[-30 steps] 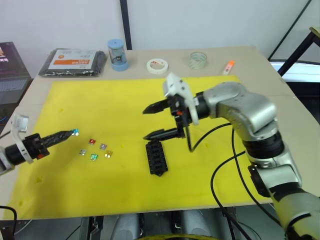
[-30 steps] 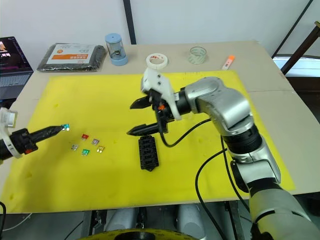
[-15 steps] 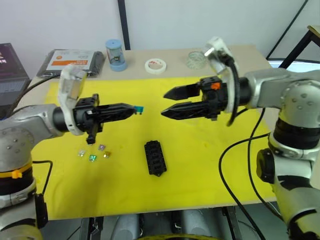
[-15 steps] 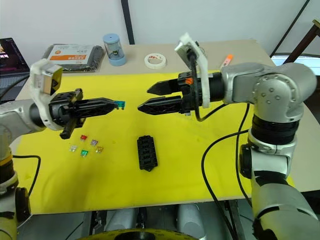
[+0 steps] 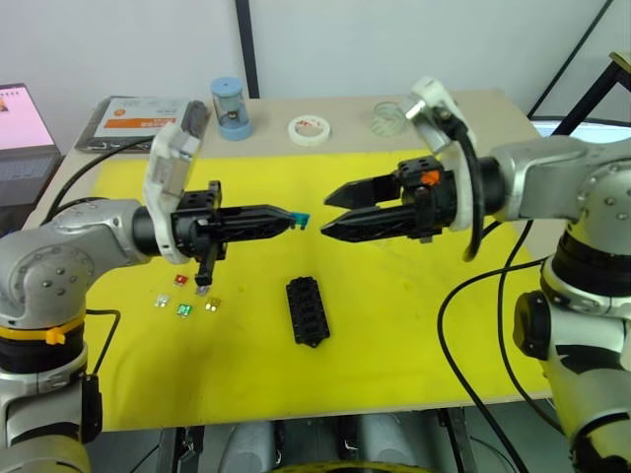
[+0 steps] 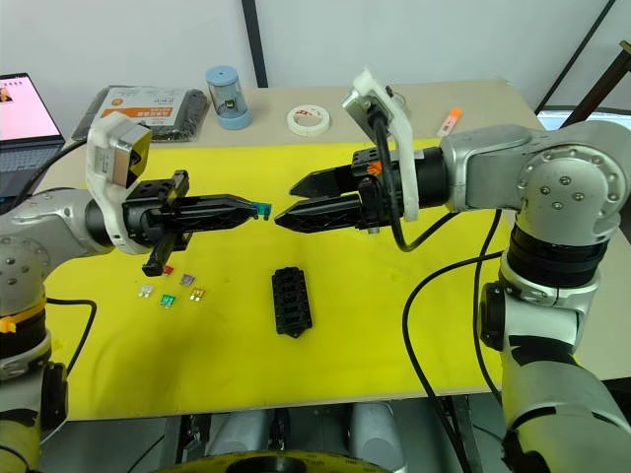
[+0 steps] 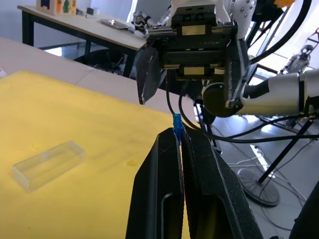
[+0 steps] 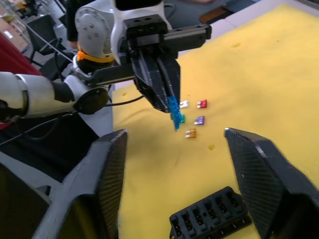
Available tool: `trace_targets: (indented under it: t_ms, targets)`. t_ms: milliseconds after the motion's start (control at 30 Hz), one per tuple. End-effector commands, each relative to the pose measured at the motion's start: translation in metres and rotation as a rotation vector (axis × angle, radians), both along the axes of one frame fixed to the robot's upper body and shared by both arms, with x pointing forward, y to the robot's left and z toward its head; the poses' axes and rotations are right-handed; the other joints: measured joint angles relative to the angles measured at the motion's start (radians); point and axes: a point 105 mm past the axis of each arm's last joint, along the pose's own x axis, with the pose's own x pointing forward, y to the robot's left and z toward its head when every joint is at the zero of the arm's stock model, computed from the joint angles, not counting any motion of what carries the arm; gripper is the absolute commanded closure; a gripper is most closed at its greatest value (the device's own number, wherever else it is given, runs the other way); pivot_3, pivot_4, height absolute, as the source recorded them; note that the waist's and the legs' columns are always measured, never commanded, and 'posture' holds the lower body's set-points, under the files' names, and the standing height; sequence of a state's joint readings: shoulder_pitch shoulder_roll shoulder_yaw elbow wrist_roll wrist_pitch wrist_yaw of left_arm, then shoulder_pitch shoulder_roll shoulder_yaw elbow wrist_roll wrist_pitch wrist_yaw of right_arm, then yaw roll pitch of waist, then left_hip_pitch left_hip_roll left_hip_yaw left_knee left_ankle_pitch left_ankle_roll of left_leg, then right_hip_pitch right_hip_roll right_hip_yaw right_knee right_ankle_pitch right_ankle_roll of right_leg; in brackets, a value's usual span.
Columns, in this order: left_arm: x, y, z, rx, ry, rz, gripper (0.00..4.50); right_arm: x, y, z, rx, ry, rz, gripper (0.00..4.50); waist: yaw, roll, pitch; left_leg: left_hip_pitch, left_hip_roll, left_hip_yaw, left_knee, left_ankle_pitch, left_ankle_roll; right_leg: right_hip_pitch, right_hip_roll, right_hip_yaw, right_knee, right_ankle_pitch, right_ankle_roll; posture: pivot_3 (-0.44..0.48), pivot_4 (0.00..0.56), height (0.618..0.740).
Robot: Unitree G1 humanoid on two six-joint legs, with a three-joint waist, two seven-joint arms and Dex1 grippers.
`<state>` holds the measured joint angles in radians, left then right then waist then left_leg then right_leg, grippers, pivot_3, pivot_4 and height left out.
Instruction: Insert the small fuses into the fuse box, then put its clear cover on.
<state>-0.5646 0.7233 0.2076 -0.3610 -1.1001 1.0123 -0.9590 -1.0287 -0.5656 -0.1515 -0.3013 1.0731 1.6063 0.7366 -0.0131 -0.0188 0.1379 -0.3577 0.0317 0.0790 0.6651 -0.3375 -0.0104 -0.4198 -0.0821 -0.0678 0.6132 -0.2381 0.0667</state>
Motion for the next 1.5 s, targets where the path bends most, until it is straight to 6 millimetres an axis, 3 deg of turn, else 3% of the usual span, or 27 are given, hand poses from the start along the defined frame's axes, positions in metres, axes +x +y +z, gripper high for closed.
trace_targets:
  t_ms: [33, 1367, 1500]
  targets:
    - [-0.004, -0.004, 0.007, -0.003, -0.049, -0.019, 4.5, -0.005, 0.003, 0.006, 0.01, -0.03, 0.023, 2.61, 0.0, 0.0, 0.0, 0.0, 0.0, 0.0, 0.0, 0.0, 0.0, 0.0, 0.0, 0.0, 0.0, 0.0, 0.0, 0.0, 0.15, 0.74]
    - [-0.005, -0.01, 0.001, 0.017, -0.045, -0.029, 4.5, -0.006, 0.014, 0.004, 0.012, -0.038, 0.049, 2.61, 0.0, 0.0, 0.0, 0.0, 0.0, 0.0, 0.0, 0.0, 0.0, 0.0, 0.0, 0.0, -0.001, 0.0, 0.0, 0.0, 0.15, 0.74]
    - [-0.005, -0.01, 0.001, 0.018, -0.046, -0.028, 4.5, -0.006, 0.014, 0.004, 0.012, -0.038, 0.048, 3.45, 0.0, 0.0, 0.0, 0.0, 0.0, -0.001, 0.0, 0.0, 0.0, 0.0, 0.0, 0.0, -0.001, 0.0, 0.0, 0.0, 0.15, 0.74]
